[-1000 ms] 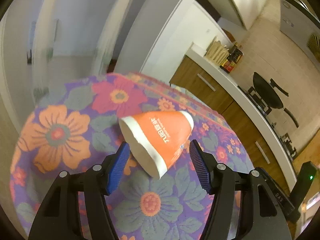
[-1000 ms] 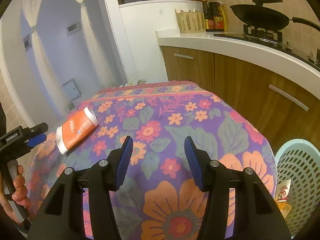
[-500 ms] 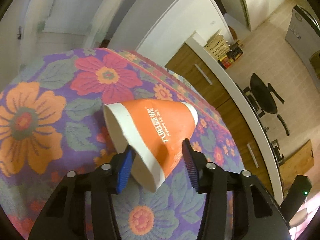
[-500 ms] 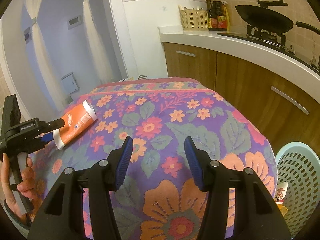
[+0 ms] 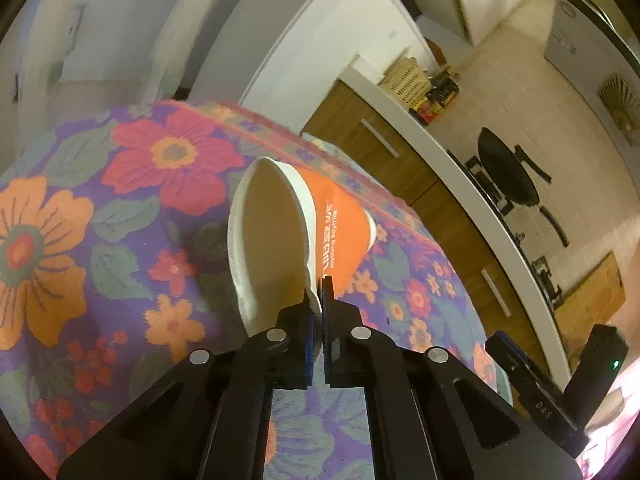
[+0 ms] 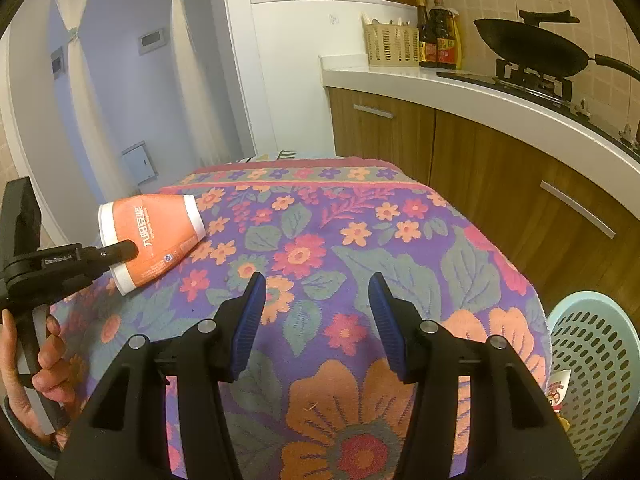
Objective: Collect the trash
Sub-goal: 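Return to the table and grasp the orange paper cup with the left tool, then carry the orange paper cup over the blue basket and open the left tool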
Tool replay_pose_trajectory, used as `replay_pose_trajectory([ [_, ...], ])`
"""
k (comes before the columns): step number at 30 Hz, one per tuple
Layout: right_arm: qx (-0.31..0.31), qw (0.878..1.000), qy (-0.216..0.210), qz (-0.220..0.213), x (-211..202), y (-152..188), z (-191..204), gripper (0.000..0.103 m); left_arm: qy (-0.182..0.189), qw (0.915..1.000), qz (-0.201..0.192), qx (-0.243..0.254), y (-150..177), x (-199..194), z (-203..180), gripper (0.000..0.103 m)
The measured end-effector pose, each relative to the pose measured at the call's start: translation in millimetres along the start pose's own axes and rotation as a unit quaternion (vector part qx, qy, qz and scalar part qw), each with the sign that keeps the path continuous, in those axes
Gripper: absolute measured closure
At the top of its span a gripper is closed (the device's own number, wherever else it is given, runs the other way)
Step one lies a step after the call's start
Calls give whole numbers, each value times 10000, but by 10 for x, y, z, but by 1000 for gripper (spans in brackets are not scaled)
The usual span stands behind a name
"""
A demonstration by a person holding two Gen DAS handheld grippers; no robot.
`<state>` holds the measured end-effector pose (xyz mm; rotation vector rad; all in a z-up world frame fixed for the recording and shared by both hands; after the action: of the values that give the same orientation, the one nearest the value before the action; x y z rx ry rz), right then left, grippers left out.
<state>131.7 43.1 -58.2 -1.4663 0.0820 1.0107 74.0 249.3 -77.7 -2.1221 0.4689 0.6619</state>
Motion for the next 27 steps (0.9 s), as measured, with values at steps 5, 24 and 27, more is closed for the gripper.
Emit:
replay_pose_trajectory([
  [5,-103,9999,51,-61,-29,4,34,53,-56,9991,-107,418,39,-54,-202,102],
  [24,97,9991,371,-193,-569,211,-435,60,371,9848,-234,1681,447,-246,-1454,102],
  [27,179,9982,483,-315,-785,223,-619,60,503,9811,-174,1862,565,-201,-1736,102],
])
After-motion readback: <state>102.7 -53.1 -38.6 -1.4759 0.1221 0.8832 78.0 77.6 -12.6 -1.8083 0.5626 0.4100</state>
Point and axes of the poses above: each gripper's, at about its wrist camera, not at the fingertips, and x roughly the way its jaws point, z to its left, y to its underside, the point moved 9 cm from there along x, roughly the way its jaws point, and after that the axes turned 5 degrees about -y, right-handed, at the moved point
